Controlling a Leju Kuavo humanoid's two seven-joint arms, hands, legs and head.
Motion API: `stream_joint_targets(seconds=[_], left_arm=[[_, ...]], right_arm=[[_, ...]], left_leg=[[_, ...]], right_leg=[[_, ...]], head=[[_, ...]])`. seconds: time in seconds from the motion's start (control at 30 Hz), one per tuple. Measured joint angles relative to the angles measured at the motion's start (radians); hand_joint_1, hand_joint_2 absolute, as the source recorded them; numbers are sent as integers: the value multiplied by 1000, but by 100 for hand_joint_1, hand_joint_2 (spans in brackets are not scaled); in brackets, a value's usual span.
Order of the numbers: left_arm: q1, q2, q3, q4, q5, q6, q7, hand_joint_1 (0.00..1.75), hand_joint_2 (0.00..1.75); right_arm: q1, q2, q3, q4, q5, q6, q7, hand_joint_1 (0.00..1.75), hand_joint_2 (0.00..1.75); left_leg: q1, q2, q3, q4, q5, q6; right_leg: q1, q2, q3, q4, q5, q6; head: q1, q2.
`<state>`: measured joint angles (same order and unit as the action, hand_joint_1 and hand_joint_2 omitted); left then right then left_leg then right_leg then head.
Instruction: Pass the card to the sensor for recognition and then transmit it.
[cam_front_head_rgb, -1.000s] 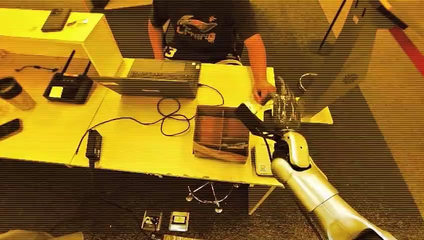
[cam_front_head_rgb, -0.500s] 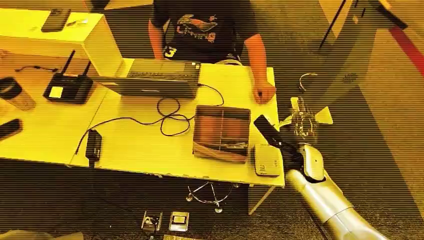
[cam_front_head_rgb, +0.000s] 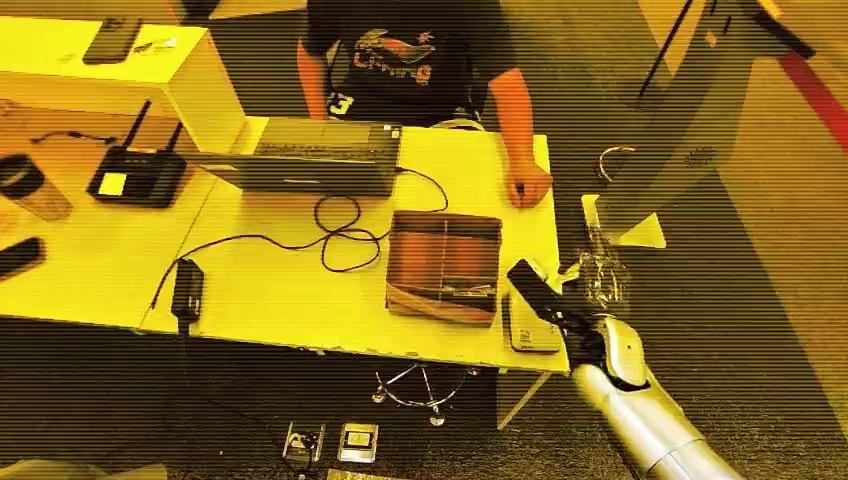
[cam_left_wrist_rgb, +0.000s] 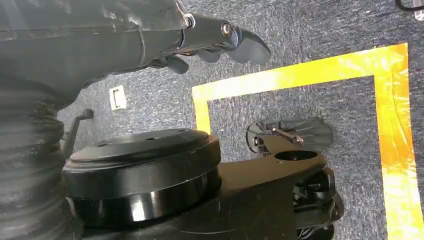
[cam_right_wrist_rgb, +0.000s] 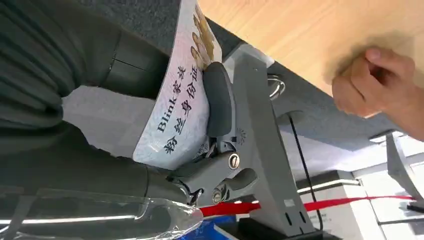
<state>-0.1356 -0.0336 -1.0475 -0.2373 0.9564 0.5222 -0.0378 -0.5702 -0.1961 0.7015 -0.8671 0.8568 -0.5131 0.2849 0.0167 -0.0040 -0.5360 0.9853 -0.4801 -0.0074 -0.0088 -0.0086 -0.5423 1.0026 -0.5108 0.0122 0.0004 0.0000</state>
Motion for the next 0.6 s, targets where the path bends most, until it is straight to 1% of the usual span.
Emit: stream_joint_targets(seconds=[0.3, 0.6], left_arm=[[0, 1, 0, 0, 3, -1, 0, 0, 175], [1, 1, 0, 0, 0, -1, 0, 0, 175]], right_arm=[[32, 20, 18, 8, -14, 26, -13, 175, 175], [54, 34, 39, 23, -31, 27, -14, 175, 175]], left_leg=[[0, 0, 0, 0, 0, 0], [0, 0, 0, 0, 0, 0]], right_leg=[[0, 0, 0, 0, 0, 0], [0, 0, 0, 0, 0, 0]], head=[[0, 0], [0, 0]])
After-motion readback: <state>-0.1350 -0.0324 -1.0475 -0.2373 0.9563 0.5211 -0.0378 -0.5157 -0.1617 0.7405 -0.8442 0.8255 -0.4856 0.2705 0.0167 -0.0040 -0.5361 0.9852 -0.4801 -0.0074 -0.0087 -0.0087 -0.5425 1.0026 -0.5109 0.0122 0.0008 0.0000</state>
